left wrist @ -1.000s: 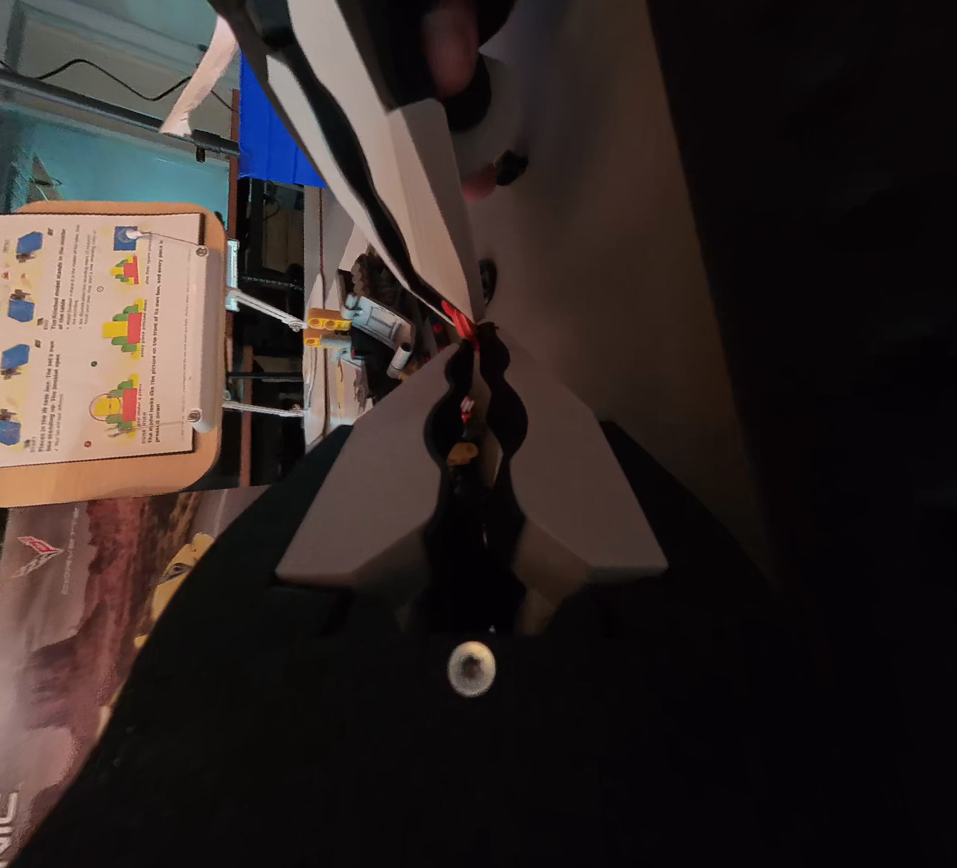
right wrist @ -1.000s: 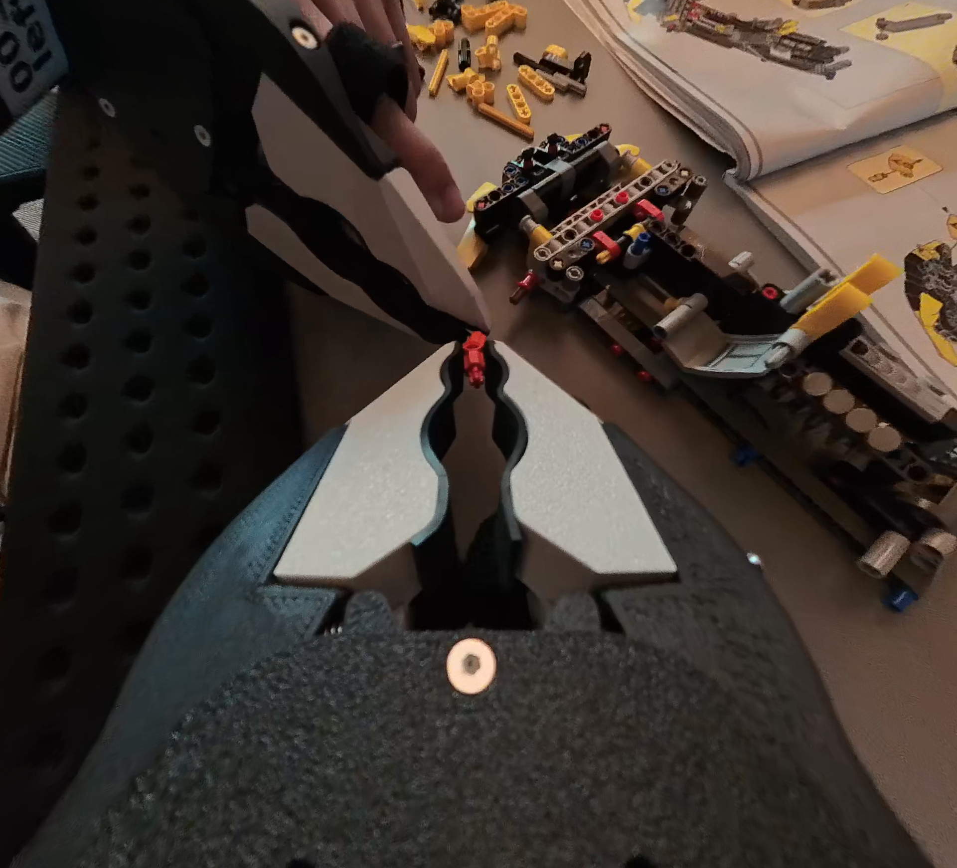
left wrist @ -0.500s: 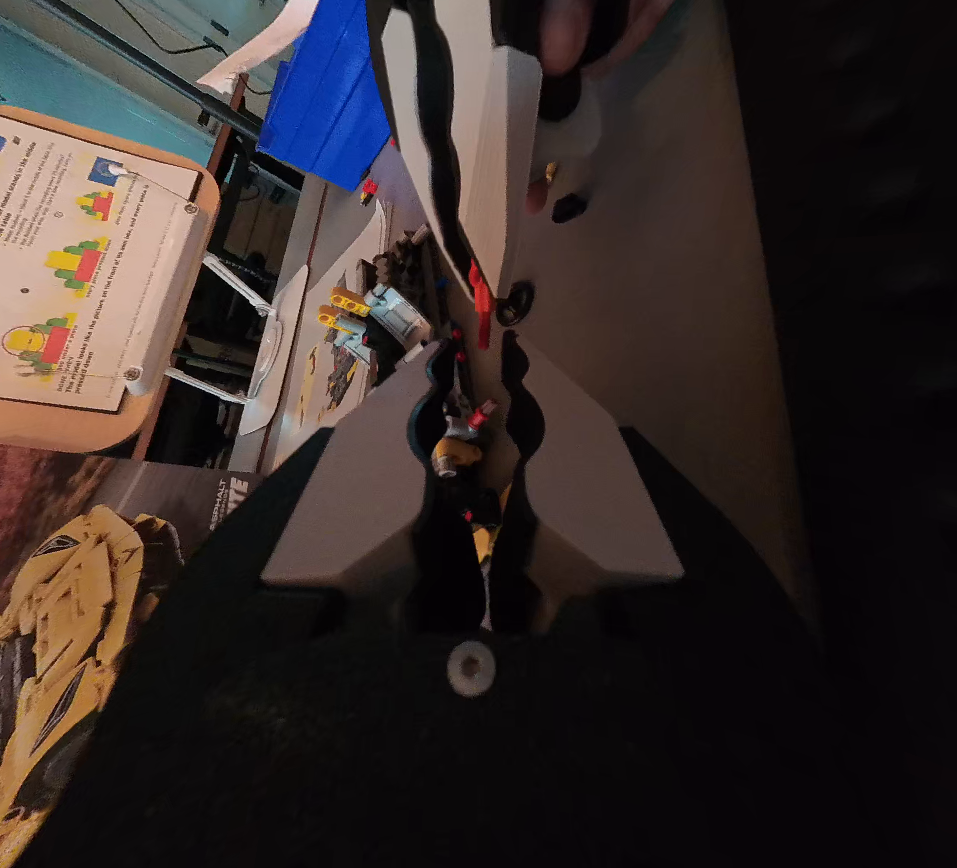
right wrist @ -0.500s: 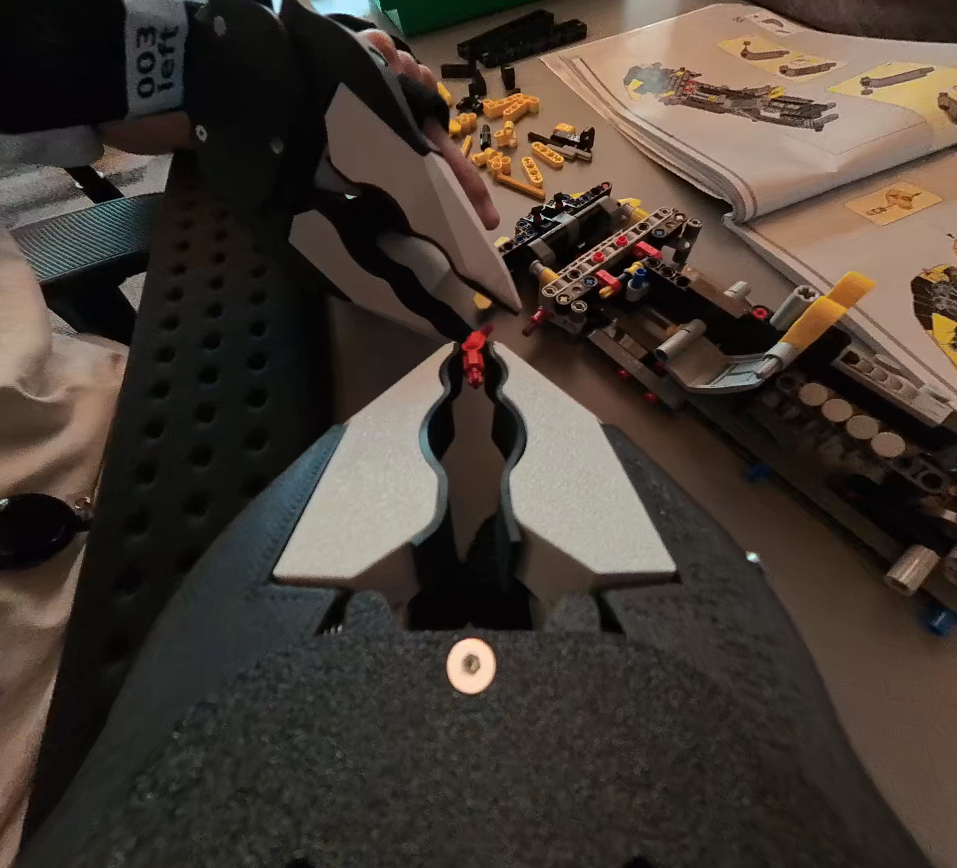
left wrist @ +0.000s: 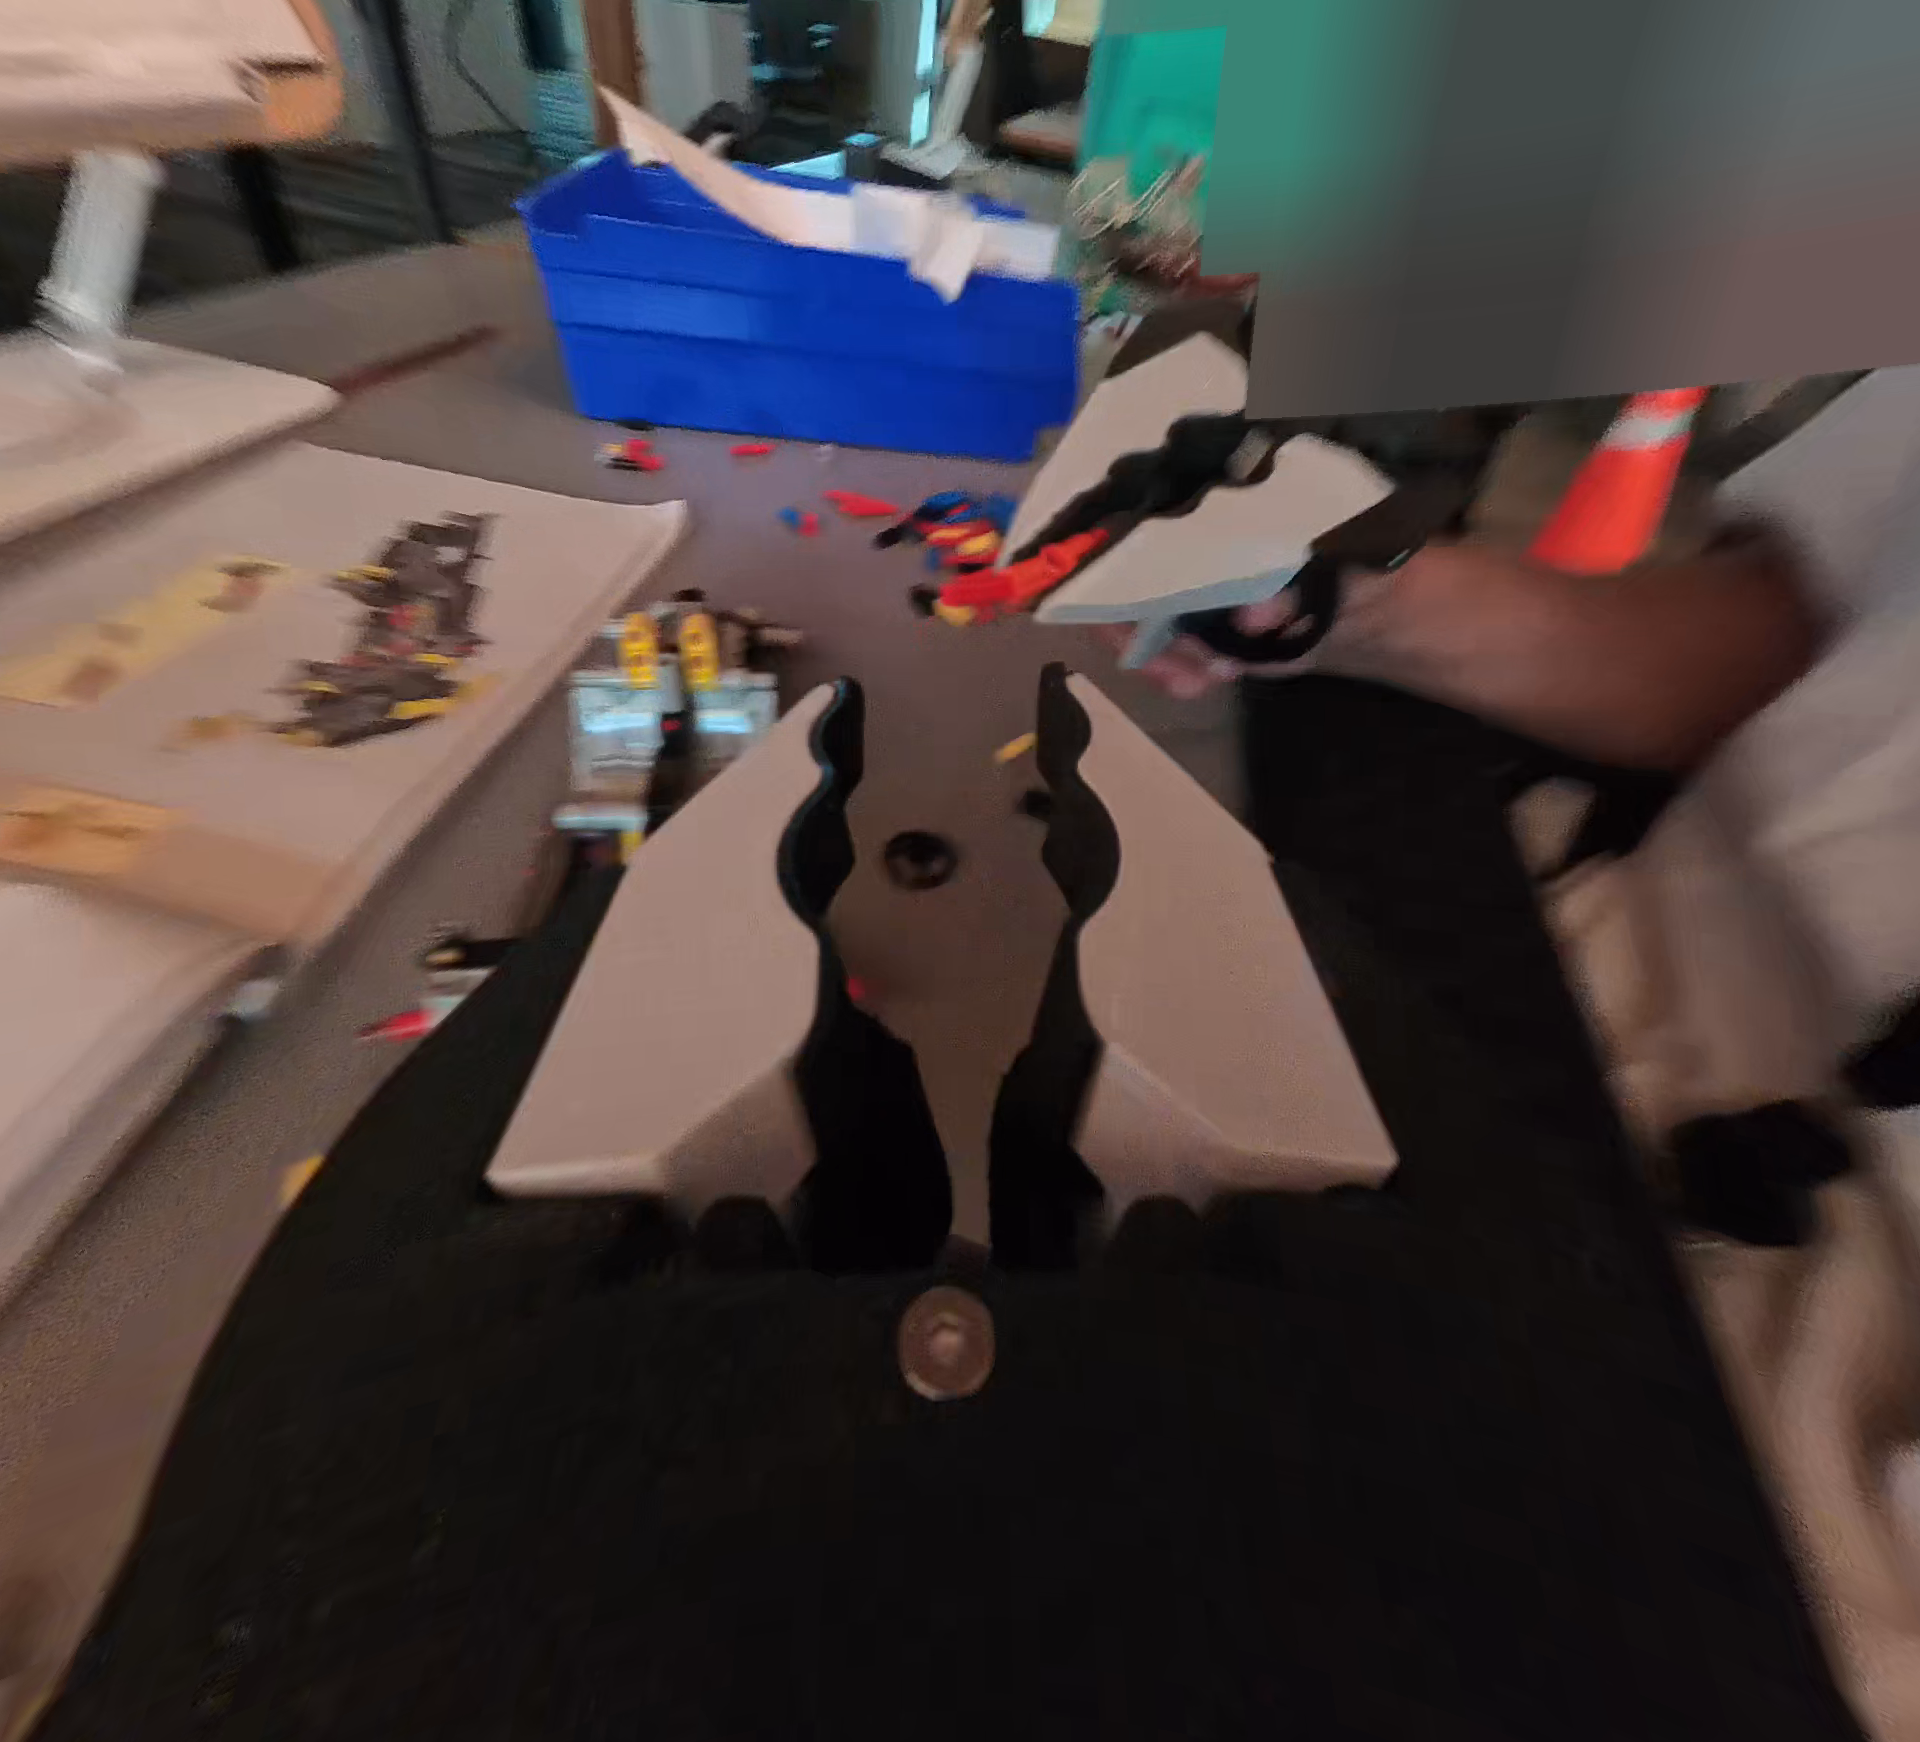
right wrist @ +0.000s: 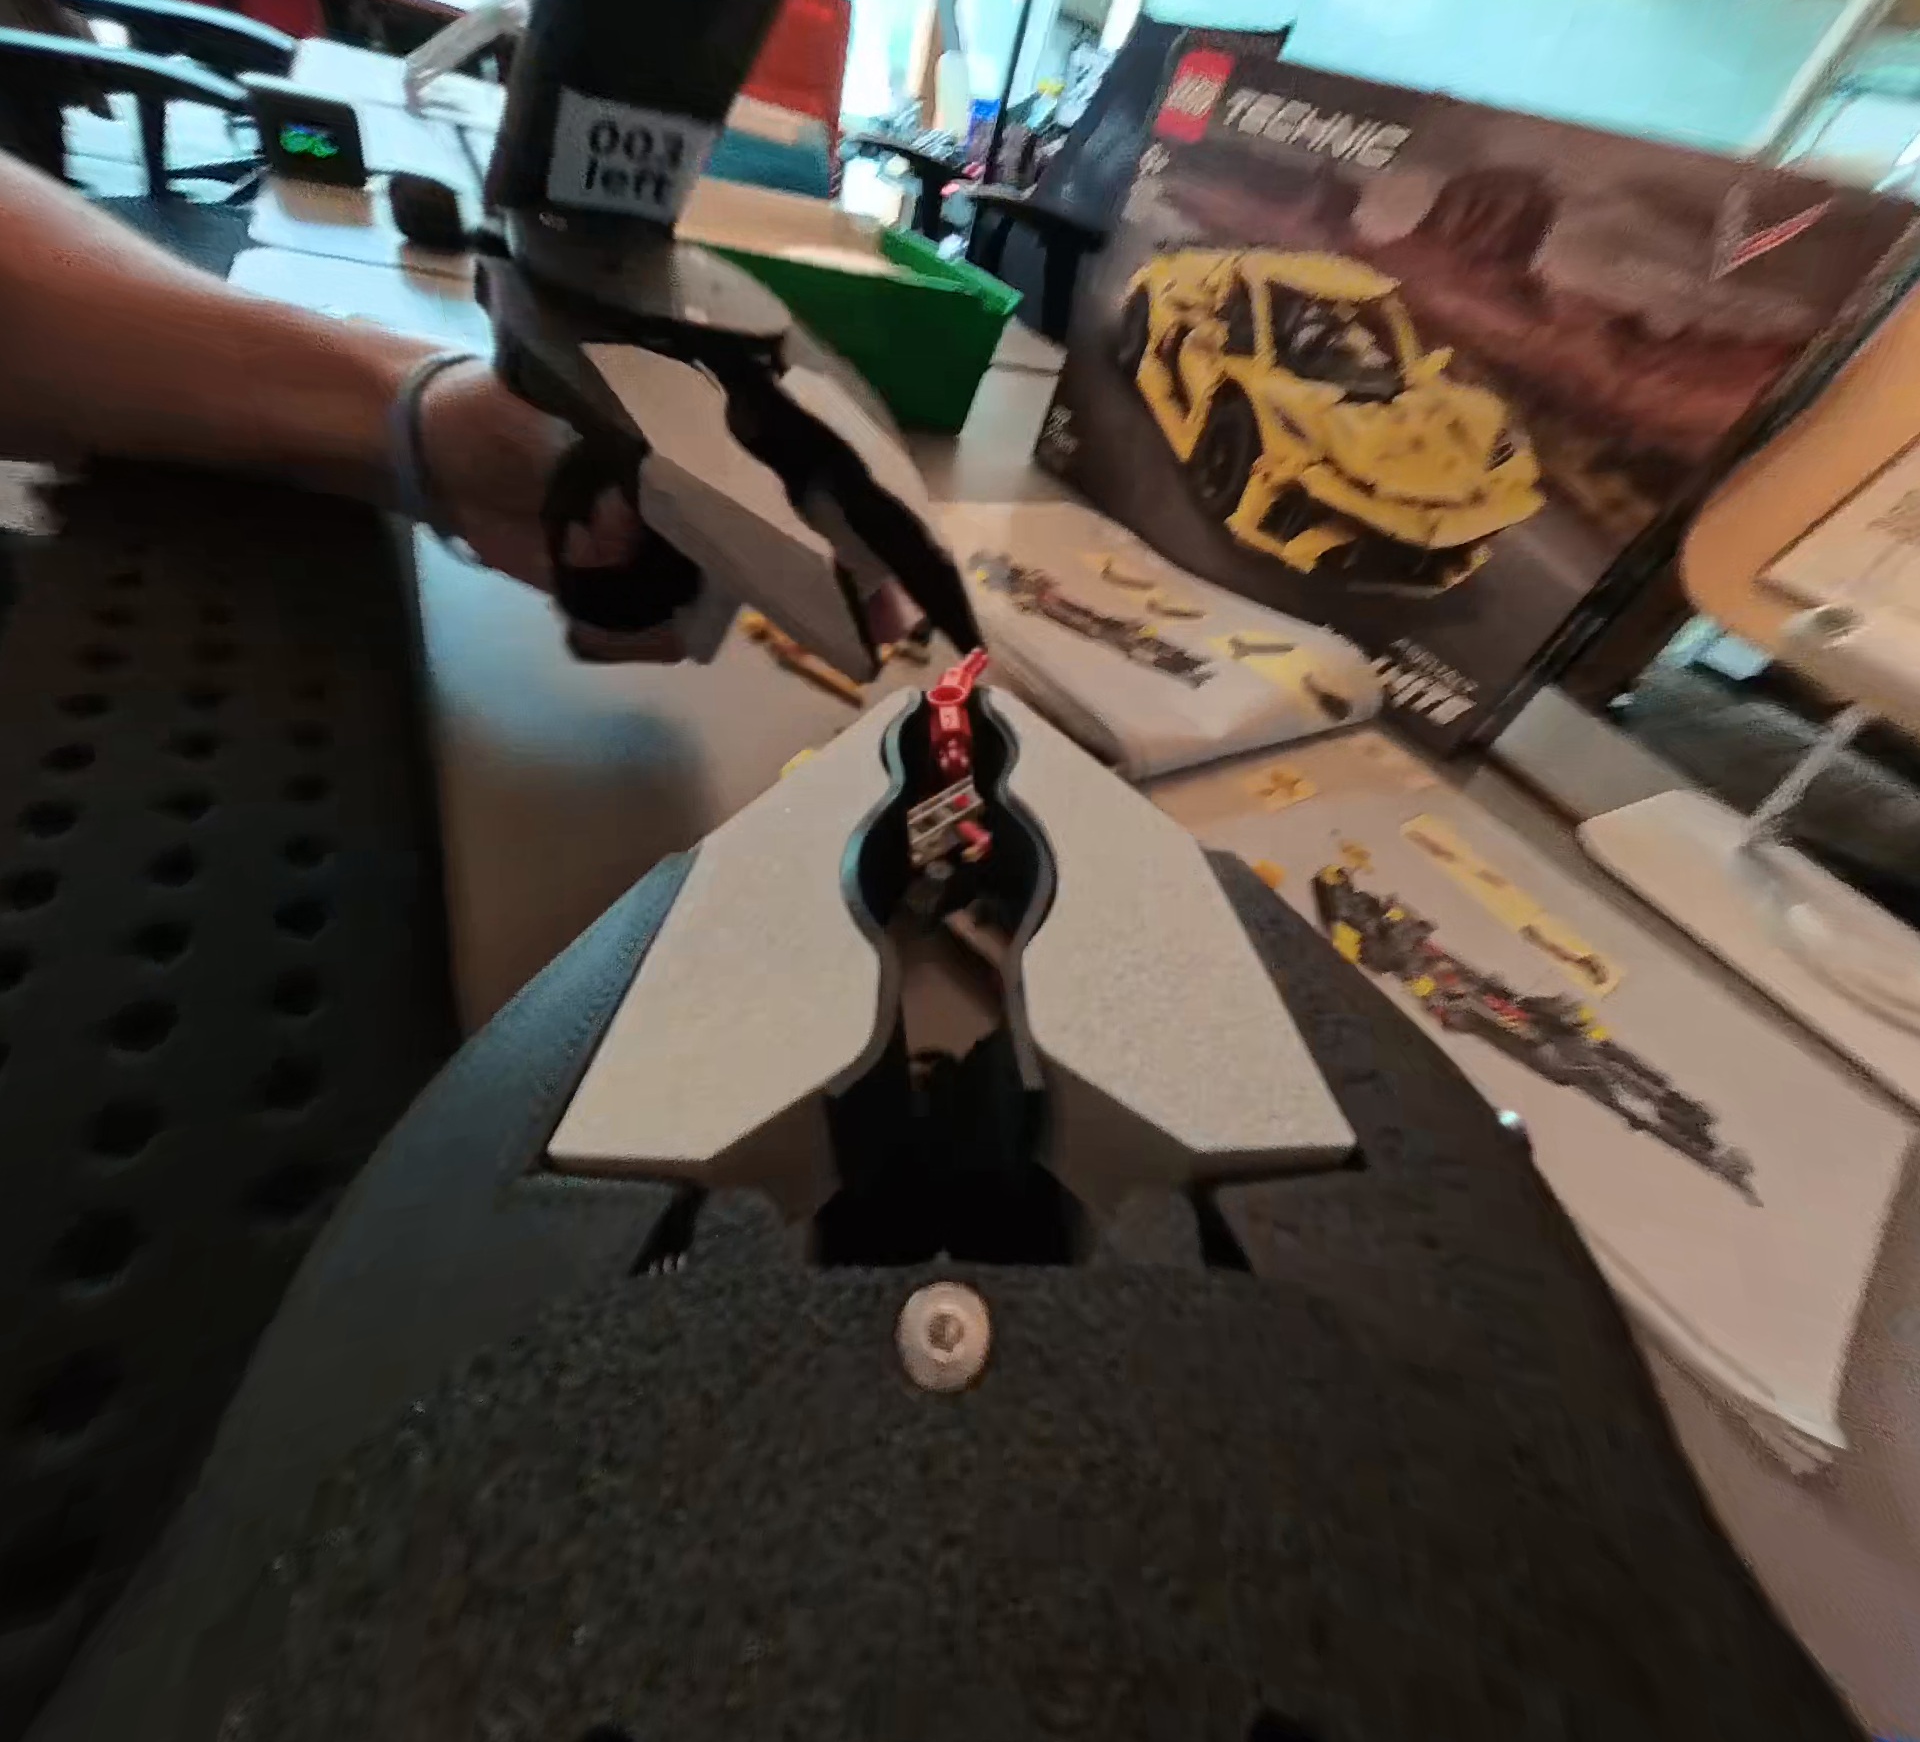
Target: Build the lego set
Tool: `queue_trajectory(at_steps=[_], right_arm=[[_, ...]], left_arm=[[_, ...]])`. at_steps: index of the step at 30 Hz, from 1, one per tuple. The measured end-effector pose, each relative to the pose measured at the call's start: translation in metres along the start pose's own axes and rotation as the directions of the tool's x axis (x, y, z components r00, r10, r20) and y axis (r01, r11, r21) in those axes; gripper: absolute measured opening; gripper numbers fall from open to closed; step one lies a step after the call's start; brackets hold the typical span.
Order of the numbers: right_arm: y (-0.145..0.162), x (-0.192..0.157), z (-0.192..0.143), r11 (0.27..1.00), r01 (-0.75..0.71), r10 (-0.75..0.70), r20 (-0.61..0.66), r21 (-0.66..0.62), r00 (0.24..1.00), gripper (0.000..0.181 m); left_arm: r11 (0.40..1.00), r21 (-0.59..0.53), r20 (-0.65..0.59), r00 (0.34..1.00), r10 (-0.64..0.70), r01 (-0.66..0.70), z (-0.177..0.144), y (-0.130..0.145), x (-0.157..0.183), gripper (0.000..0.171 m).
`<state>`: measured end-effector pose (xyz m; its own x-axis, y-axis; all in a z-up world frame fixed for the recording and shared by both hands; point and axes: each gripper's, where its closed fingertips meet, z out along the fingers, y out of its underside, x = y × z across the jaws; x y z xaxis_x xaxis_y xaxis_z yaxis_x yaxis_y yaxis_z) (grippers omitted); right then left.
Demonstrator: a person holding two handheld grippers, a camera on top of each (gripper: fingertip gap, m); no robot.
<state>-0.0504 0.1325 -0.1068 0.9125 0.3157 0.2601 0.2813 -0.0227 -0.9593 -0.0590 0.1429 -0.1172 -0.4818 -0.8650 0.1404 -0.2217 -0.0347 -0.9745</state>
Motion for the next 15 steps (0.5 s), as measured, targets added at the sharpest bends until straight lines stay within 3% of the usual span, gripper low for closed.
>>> queue_trajectory(at_steps=[3,8,11,15], right_arm=[[-0.016,0.007,-0.001,0.996,0.069,-0.064,-0.095,0.056,0.993,0.006],[-0.030,0.008,0.002,0.975,0.219,-0.202,-0.225,0.050,0.953,0.006],[-0.029,0.006,0.003,0.963,0.269,-0.255,-0.245,0.024,0.935,0.006],[-0.027,0.006,0.003,0.964,0.264,-0.253,-0.245,0.013,0.936,0.007]], left_arm=[[0.967,0.081,-0.164,0.960,-0.225,0.241,0.001,-0.018,0.014,0.032],[0.861,0.137,-0.324,0.843,-0.429,0.490,0.007,-0.039,0.025,0.023],[0.798,0.147,-0.363,0.783,-0.505,0.584,0.008,-0.041,0.021,0.011],[0.781,0.149,-0.361,0.769,-0.528,0.607,0.010,-0.038,0.018,0.007]])
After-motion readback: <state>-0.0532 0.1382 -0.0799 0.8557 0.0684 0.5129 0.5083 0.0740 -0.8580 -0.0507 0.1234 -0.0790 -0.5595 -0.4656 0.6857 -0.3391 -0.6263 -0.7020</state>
